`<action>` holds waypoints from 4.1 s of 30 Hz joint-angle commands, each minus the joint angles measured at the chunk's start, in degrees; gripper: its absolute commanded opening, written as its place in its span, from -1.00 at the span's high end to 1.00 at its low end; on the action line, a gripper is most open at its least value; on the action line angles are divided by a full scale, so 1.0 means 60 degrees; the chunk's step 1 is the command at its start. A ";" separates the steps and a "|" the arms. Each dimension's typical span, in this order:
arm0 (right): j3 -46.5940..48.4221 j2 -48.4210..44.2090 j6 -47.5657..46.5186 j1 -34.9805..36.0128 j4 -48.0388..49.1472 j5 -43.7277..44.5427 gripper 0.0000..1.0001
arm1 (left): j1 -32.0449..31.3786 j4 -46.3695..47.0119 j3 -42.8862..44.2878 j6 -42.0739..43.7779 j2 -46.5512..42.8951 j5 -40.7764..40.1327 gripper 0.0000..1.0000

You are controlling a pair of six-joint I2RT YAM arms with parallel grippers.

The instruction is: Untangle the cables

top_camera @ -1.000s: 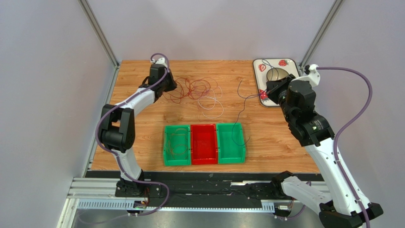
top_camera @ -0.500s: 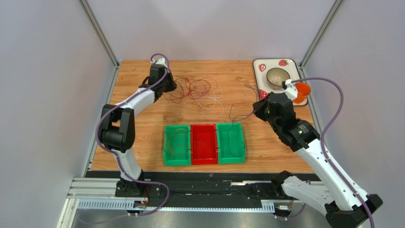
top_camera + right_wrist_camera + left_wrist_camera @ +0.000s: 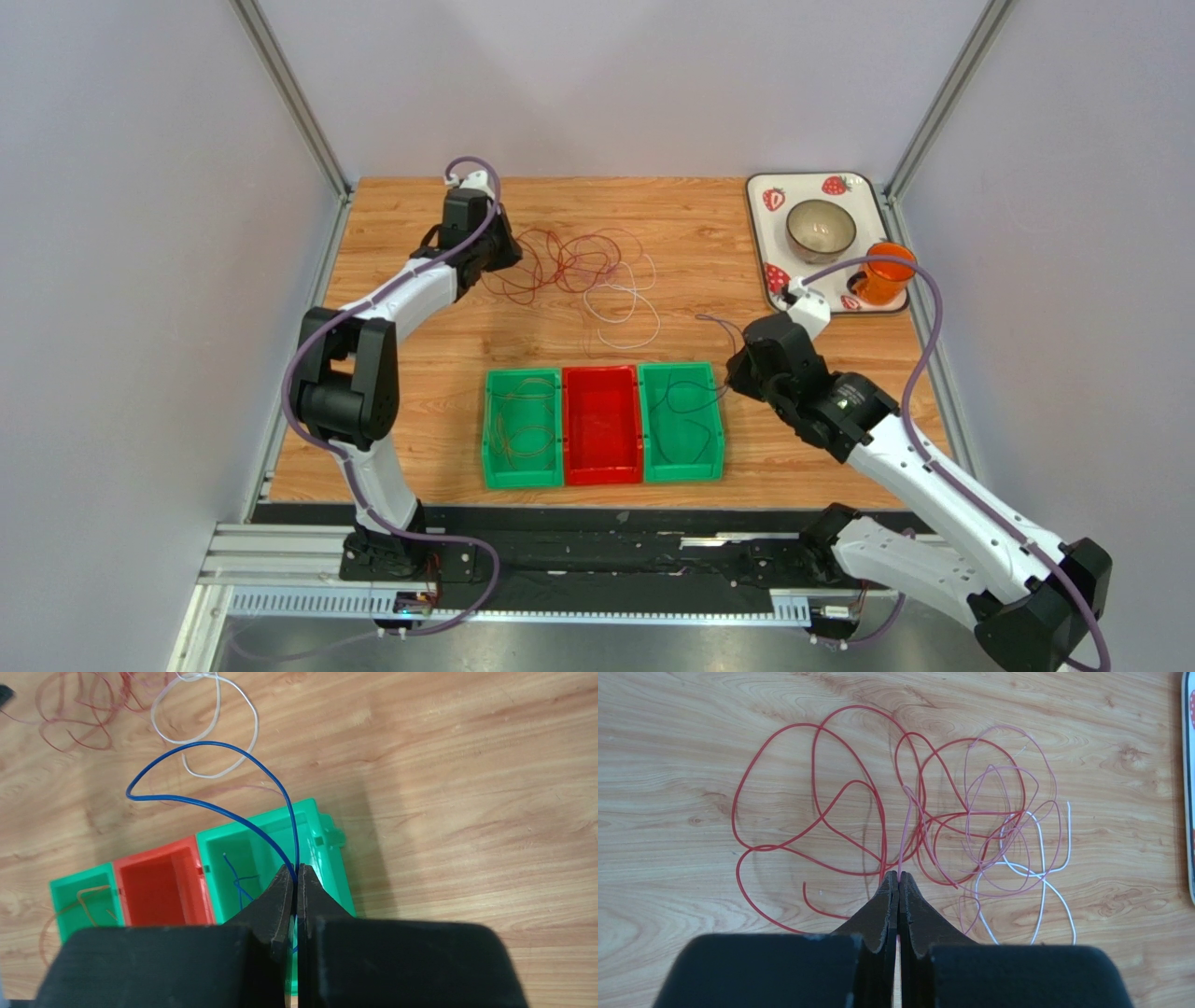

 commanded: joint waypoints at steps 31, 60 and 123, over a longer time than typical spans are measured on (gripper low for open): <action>0.0127 0.3598 0.0698 0.2149 -0.0603 -0.0519 1.00 | -0.0127 0.0033 0.0404 0.0157 0.0090 -0.0087 1.00; 0.2473 0.2986 0.0259 0.2178 -0.2787 0.0331 0.28 | -0.0127 0.0033 0.0404 0.0157 0.0061 -0.0073 1.00; 0.2864 0.5586 -0.1968 -0.1700 0.5916 -0.0576 0.56 | -0.1446 -0.0801 0.5854 0.1051 -0.4084 0.1453 1.00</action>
